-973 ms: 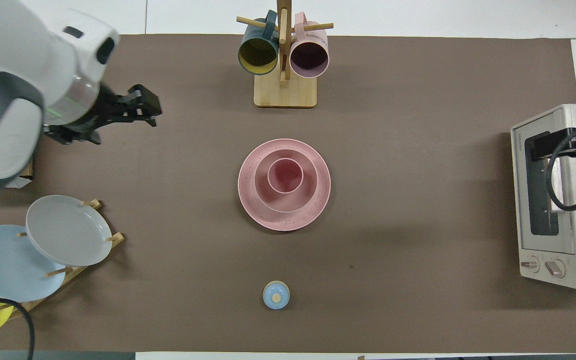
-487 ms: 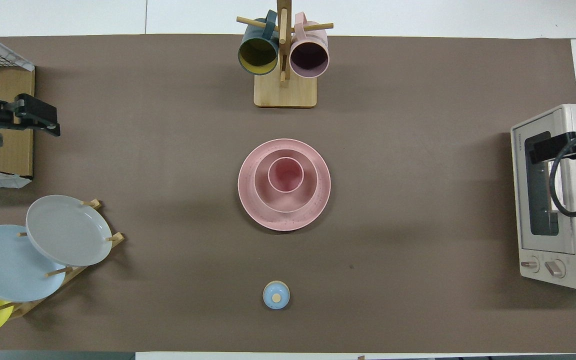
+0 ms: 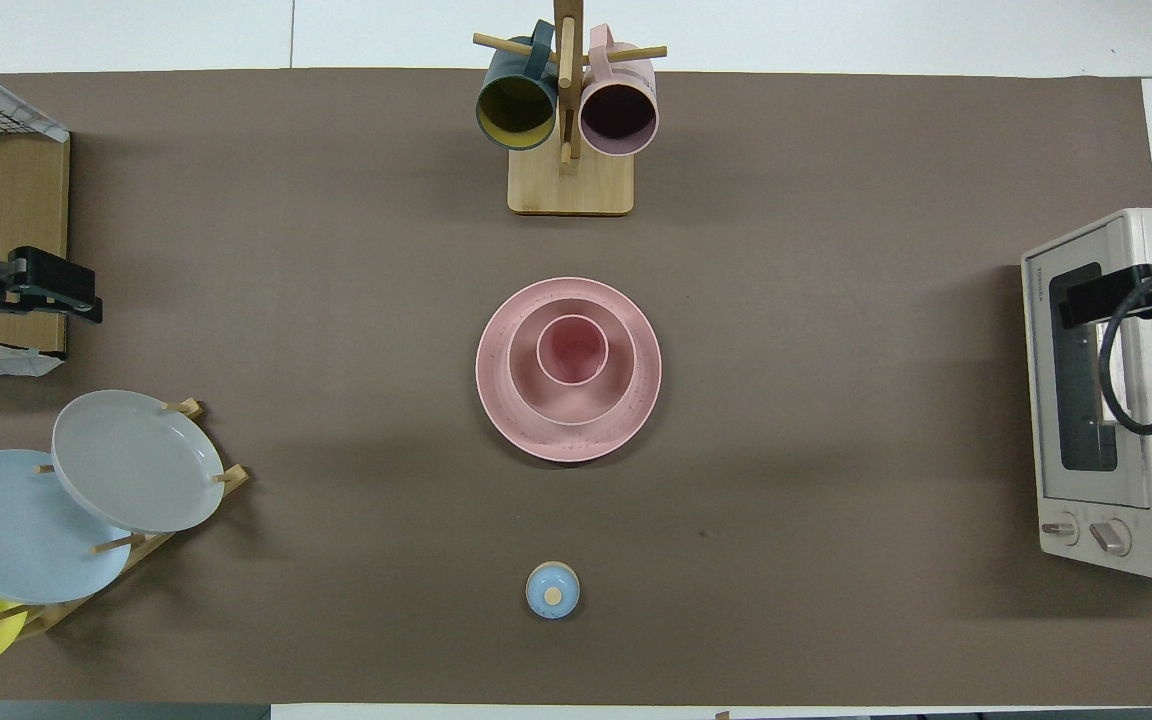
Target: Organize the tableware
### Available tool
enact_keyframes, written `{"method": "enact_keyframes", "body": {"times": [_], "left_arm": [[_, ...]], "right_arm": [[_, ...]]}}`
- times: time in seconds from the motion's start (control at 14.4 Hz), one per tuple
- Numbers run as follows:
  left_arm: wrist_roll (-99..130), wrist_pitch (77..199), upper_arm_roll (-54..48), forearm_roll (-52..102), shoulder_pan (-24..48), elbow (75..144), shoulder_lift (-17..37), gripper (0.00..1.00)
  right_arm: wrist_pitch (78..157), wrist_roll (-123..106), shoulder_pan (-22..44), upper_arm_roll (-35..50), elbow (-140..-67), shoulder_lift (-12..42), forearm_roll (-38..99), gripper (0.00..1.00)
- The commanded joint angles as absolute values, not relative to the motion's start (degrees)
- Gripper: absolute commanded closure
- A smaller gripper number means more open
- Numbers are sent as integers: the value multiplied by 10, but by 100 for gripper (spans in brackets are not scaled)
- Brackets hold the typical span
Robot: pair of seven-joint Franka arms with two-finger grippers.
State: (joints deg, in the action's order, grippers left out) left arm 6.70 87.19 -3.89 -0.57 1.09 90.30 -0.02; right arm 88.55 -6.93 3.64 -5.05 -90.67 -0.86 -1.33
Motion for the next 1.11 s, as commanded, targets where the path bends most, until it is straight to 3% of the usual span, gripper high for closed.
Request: {"method": "enact_keyframes", "body": {"times": [0.0, 0.35, 1.04], "left_arm": [[65, 854, -37, -11, 13, 913, -16, 0], [65, 845, -33, -10, 35, 947, -52, 0], [59, 882, -22, 20, 47, 944, -46, 0]], "right_arm": [[892, -83, 35, -51, -911, -12, -4, 0], [892, -82, 36, -51, -911, -13, -4, 0], [892, -82, 36, -51, -911, -13, -4, 0]]}}
